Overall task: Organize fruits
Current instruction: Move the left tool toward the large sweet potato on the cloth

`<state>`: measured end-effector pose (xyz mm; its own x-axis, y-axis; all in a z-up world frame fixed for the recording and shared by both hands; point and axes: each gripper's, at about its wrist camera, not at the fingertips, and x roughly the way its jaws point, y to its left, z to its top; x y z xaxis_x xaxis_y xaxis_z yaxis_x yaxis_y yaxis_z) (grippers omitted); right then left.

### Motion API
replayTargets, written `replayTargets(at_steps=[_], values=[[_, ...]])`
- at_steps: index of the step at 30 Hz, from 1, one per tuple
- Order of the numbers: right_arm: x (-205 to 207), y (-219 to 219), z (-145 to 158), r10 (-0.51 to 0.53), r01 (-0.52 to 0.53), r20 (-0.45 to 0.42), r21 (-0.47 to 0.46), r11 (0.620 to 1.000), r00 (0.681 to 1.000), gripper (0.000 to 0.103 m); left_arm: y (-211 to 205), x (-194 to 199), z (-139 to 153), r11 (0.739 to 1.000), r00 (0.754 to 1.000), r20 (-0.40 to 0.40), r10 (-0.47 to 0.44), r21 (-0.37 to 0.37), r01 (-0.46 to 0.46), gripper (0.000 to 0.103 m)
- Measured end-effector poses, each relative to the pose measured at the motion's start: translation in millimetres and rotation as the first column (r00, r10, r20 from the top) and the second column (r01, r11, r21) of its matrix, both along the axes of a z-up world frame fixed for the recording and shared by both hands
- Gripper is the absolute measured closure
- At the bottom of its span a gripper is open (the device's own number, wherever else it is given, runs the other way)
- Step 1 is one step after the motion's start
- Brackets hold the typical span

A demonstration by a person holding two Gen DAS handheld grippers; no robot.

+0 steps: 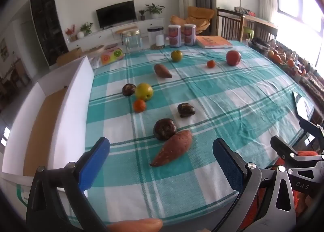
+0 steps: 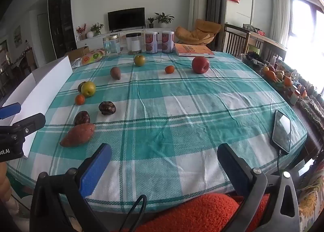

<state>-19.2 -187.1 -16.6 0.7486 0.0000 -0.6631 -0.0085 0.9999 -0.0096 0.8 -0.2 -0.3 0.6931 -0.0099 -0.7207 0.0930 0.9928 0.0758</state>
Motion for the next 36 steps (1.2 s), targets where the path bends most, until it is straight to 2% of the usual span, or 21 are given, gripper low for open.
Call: replayTargets(at_steps=[2,3,6,8,10,11,13,15,17,19,22,25,30,36], values=[[-0.1,-0.2,1.0,0.007,-0.007,0.0,-0.002,1.0,1.0,0.0,-0.4,2.4,-0.6,1.0,1.0,0.002,-0.001,0.003,0.001,0.001],[0.2,-0.8,2.3,0.015,-0.015,-0.002,-0.005,1.0,1.0,0.0,-1.4,-3.0,0.2,1.0,0.999,0.036,0.0,0.009,-0.001,0.001],[5.2,-4.3,12.8,0.094,-0.096,-0.036,-0.059,0.994,0.995,0.0,-5.5,-2.8,1.9,1.0,0.999,0.046,-0.016,0.016,0.015,0.001],[10.1,-9.3,23.5,0.152,-0.162,-0.095,-0.116,0.98,0.984,0.0,-5.3,1.4,10.0,0.999,0.998,0.054,-0.042,0.028,0.04,0.001],[18.5,-12.0,31.0,0.176,-0.21,-0.211,-0.152,0.966,0.961,0.0,-4.8,5.4,20.6,0.998,0.996,0.069,-0.053,0.022,0.051,0.001],[20.8,-14.2,32.3,0.188,-0.232,-0.268,-0.141,0.963,0.945,0.0,-3.9,6.0,22.3,0.999,0.996,0.074,-0.051,0.012,0.051,0.001],[20.1,-19.2,34.0,0.194,-0.23,-0.304,-0.086,0.969,0.933,0.0,-2.7,7.7,22.1,0.999,0.997,0.068,-0.038,-0.017,0.039,0.001],[14.9,-23.0,32.2,0.158,-0.173,-0.247,-0.041,0.984,0.956,0.0,-3.0,10.2,19.2,0.999,0.999,0.042,-0.018,-0.048,0.02,0.001],[23.5,-15.8,18.2,0.101,-0.104,-0.206,-0.004,0.995,0.973,0.0,-1.9,10.0,8.7,0.998,1.0,0.009,-0.006,-0.059,0.007,0.001],[25.0,-13.7,3.5,0.037,-0.026,-0.16,0.066,0.997,0.987,0.0,-3.3,8.8,-0.7,0.999,1.0,-0.022,-0.017,-0.028,0.016,0.001],[25.9,-8.0,-22.9,-0.015,0.032,-0.122,0.136,0.99,0.992,0.0,-0.6,3.7,-6.3,1.0,1.0,-0.009,-0.02,0.021,0.021,0.001],[25.4,0.1,-38.4,-0.024,0.033,-0.108,0.083,0.996,0.994,0.0,5.8,1.2,-9.9,1.0,1.0,0.009,-0.011,0.003,0.011,0.001],[15.2,-4.6,-30.8,-0.068,0.069,-0.016,0.061,0.996,0.998,0.0,7.0,3.3,-29.7,0.999,1.0,-0.021,0.001,-0.036,-0.002,0.001],[9.1,-0.8,-27.0,-0.078,0.077,0.025,0.022,0.997,0.997,0.0,-2.4,1.4,-39.9,0.999,0.999,-0.039,-0.034,-0.015,0.033,0.001]])
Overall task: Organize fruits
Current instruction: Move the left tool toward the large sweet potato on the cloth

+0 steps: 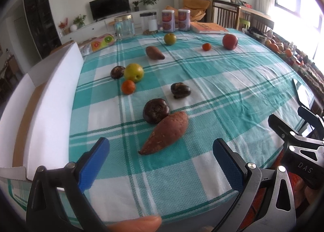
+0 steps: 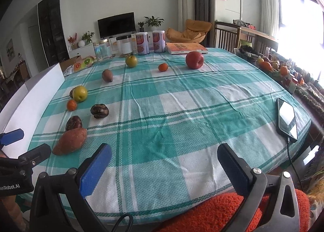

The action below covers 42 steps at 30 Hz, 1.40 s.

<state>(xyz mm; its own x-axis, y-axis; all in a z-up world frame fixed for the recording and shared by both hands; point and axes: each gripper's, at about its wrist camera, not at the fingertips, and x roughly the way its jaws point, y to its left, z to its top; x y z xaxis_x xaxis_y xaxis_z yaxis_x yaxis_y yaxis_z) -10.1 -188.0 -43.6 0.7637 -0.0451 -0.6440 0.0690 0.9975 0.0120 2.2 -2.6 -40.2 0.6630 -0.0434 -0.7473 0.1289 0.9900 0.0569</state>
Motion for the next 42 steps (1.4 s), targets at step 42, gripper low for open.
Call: replayTargets(at_steps=[42], values=[[-1.5,-2.9,-1.4,-0.005,0.005,-0.003,0.007,1.0,1.0,0.0,31.9,13.7,-42.6,0.999,0.986,-0.164,0.023,-0.038,-0.03,0.001]])
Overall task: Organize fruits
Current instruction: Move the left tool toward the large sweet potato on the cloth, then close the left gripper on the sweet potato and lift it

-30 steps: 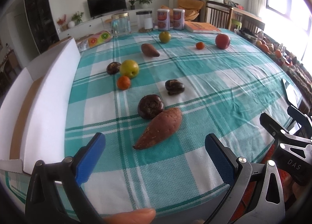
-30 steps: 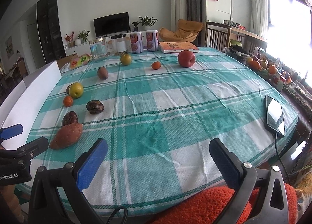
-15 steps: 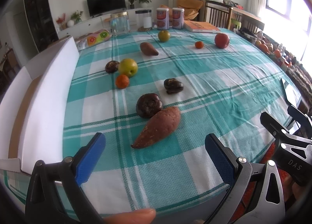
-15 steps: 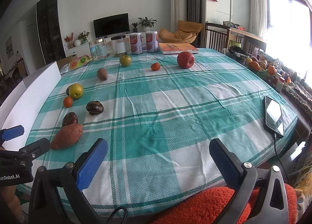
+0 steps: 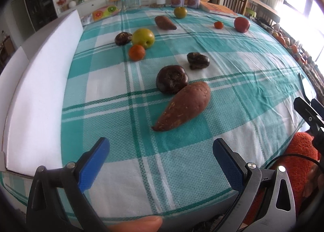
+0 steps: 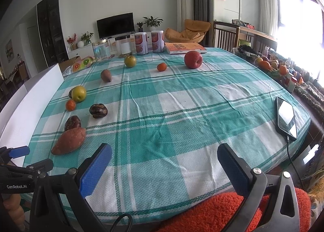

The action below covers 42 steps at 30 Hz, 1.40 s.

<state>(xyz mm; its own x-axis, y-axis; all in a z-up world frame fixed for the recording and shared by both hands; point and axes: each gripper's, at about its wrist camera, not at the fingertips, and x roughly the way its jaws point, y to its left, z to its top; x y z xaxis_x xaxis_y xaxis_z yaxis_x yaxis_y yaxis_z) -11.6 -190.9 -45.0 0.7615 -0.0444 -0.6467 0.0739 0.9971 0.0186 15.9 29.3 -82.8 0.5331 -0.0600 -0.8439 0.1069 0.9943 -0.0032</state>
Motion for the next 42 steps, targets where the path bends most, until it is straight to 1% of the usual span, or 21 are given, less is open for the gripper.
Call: replayTargets(at_steps=[5,8,11,14,16,17,18,20,22,24,26,28,30,31,32,33,34,36,40,41,42], values=[[-0.1,-1.2,-1.1,-0.004,0.004,-0.005,0.011,1.0,1.0,0.0,-7.6,6.9,-16.7,0.999,1.0,-0.018,-0.019,0.05,0.02,0.001],[-0.2,-1.6,-1.4,-0.004,0.004,-0.005,0.011,1.0,1.0,0.0,-7.8,13.6,-29.7,0.997,0.998,-0.067,-0.012,0.074,0.017,0.001],[-0.3,-3.4,-1.4,-0.004,0.004,-0.002,0.014,1.0,1.0,0.0,3.4,16.9,-33.7,1.0,0.997,-0.08,0.017,0.01,-0.016,0.0],[0.0,-2.8,-1.6,-0.003,0.003,-0.006,0.017,1.0,1.0,0.0,8.0,15.5,-33.5,1.0,0.999,-0.048,0.013,0.013,-0.013,0.0],[0.0,-3.4,-1.6,-0.003,0.003,-0.006,0.02,1.0,1.0,0.0,7.9,17.1,-34.8,1.0,1.0,-0.008,-0.024,0.01,0.025,0.0],[0.0,-3.4,-1.6,-0.002,0.002,-0.006,0.019,1.0,1.0,0.0,9.1,18.0,-34.7,0.999,0.999,-0.005,-0.043,0.005,0.043,0.0],[0.1,-3.5,-1.6,-0.002,0.002,-0.006,0.018,1.0,1.0,0.0,9.7,19.0,-34.2,0.998,0.998,-0.012,-0.057,0.008,0.057,0.0],[-0.1,-4.0,-1.5,-0.002,0.002,-0.006,0.016,1.0,1.0,0.0,9.1,26.3,-31.5,0.998,0.996,-0.061,-0.064,0.014,0.065,0.001],[-0.1,-3.9,-1.7,-0.003,0.003,-0.004,0.017,1.0,1.0,0.0,5.5,31.2,-23.0,0.994,0.993,-0.038,-0.111,-0.003,0.111,0.002],[0.0,-3.5,-1.9,-0.004,0.004,-0.002,0.017,1.0,1.0,0.0,-3.1,33.4,-11.8,0.971,0.973,-0.004,-0.232,-0.062,0.231,0.002],[0.2,-3.2,-2.2,-0.004,0.004,-0.003,0.018,1.0,1.0,0.0,-15.1,37.3,-5.4,0.943,0.946,0.009,-0.325,-0.071,0.325,0.002],[-0.4,-3.5,-2.0,-0.003,0.003,-0.005,0.018,1.0,1.0,0.0,-25.0,44.7,-4.5,0.929,0.93,0.016,-0.367,-0.046,0.367,0.002],[-0.5,-3.7,-1.7,-0.004,0.004,-0.003,0.018,1.0,1.0,0.0,-29.4,52.7,-5.5,0.929,0.929,0.011,-0.369,-0.04,0.369,0.003],[-0.4,-3.8,-1.6,-0.004,0.004,-0.003,0.017,1.0,1.0,0.0,-29.2,54.9,-5.0,0.93,0.932,0.011,-0.363,-0.052,0.363,0.007],[-0.3,-4.1,-1.9,-0.005,0.005,-0.003,0.018,1.0,1.0,0.0,-27.9,54.9,-3.9,0.931,0.933,0.016,-0.359,-0.069,0.359,0.035],[-0.3,-4.4,-2.3,-0.006,0.006,-0.003,0.02,1.0,1.0,0.0,-26.5,55.2,-4.1,0.935,0.938,0.012,-0.346,-0.072,0.346,0.051],[-0.2,-4.5,-2.3,-0.006,0.006,-0.003,0.021,1.0,1.0,0.0,-24.5,54.2,-4.2,0.94,0.943,0.01,-0.334,-0.077,0.334,0.057],[0.3,-5.4,-3.3,-0.005,0.005,-0.009,0.028,1.0,1.0,0.0,-17.1,48.4,-2.8,0.943,0.949,0.013,-0.314,-0.11,0.313,0.061],[1.0,-6.5,-3.9,-0.004,0.004,-0.014,0.035,0.999,1.0,0.0,1.7,24.8,1.4,0.962,0.968,-0.012,-0.252,-0.109,0.249,0.061],[1.4,-6.8,-4.2,-0.004,0.005,-0.016,0.04,0.999,1.0,0.0,6.0,19.0,1.5,0.964,0.97,-0.013,-0.242,-0.114,0.239,0.063],[2.3,-7.0,-4.7,-0.004,0.005,-0.02,0.044,0.999,1.0,0.0,8.7,14.8,1.9,0.964,0.97,-0.013,-0.242,-0.119,0.239,0.063]])
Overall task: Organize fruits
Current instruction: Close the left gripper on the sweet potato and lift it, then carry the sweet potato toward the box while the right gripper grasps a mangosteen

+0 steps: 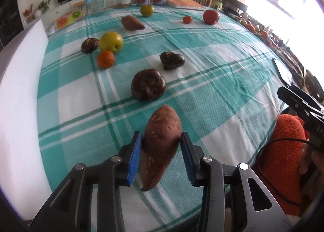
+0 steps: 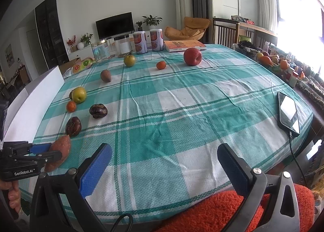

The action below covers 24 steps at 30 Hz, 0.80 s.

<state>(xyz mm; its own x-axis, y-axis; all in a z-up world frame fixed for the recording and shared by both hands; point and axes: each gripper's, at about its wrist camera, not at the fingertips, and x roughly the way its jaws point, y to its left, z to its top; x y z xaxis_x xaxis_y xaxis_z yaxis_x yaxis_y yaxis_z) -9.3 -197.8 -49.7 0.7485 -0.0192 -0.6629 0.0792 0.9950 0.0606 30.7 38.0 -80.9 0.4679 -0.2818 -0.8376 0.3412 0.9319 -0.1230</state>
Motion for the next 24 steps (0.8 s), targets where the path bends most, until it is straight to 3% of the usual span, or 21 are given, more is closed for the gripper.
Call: replayTargets(at_steps=[3,6,10,12,14,16,18,20,21,24], values=[[3.0,-0.2,-2.4,0.001,-0.001,-0.017,0.008,1.0,1.0,0.0,-1.8,-1.1,2.0,1.0,1.0,0.016,-0.02,-0.009,0.02,0.045],[2.5,-0.3,-2.5,-0.002,0.002,-0.016,0.001,1.0,1.0,0.0,-9.2,6.4,2.2,1.0,0.999,0.037,-0.024,0.001,0.024,0.042],[1.6,-2.7,-2.9,-0.008,0.008,-0.019,0.005,1.0,1.0,0.0,-14.1,6.8,3.7,0.998,0.996,0.087,-0.02,0.06,0.015,0.067],[5.2,-2.8,-5.2,-0.003,0.003,-0.042,0.011,1.0,0.999,0.0,-5.8,4.5,6.2,1.0,0.997,0.082,0.0,0.004,0.0,0.075],[15.9,0.5,-9.8,0.036,-0.033,-0.1,0.029,0.999,0.994,0.0,4.9,0.0,12.2,0.999,0.995,0.098,0.029,-0.032,-0.026,0.097],[30.8,8.3,-14.9,0.118,-0.106,-0.157,0.08,0.991,0.981,0.0,11.6,0.3,12.3,0.999,0.994,0.099,0.044,-0.034,-0.041,0.097],[40.5,14.4,-16.3,0.163,-0.143,-0.168,0.126,0.982,0.972,0.0,14.8,1.0,7.3,0.999,0.992,0.116,0.044,-0.034,-0.04,0.087],[43.7,21.3,-15.4,0.16,-0.142,-0.155,0.119,0.983,0.975,0.0,14.5,3.4,3.8,0.998,0.993,0.105,0.057,-0.008,-0.057,0.036],[43.3,23.4,-15.3,0.161,-0.144,-0.147,0.118,0.983,0.976,0.0,13.6,3.9,1.9,0.999,0.995,0.092,0.049,-0.006,-0.049,0.031],[39.4,25.5,-19.7,0.151,-0.136,-0.149,0.106,0.985,0.977,0.0,7.3,2.8,-3.4,0.999,0.997,0.072,-0.015,-0.029,0.017,0.031]])
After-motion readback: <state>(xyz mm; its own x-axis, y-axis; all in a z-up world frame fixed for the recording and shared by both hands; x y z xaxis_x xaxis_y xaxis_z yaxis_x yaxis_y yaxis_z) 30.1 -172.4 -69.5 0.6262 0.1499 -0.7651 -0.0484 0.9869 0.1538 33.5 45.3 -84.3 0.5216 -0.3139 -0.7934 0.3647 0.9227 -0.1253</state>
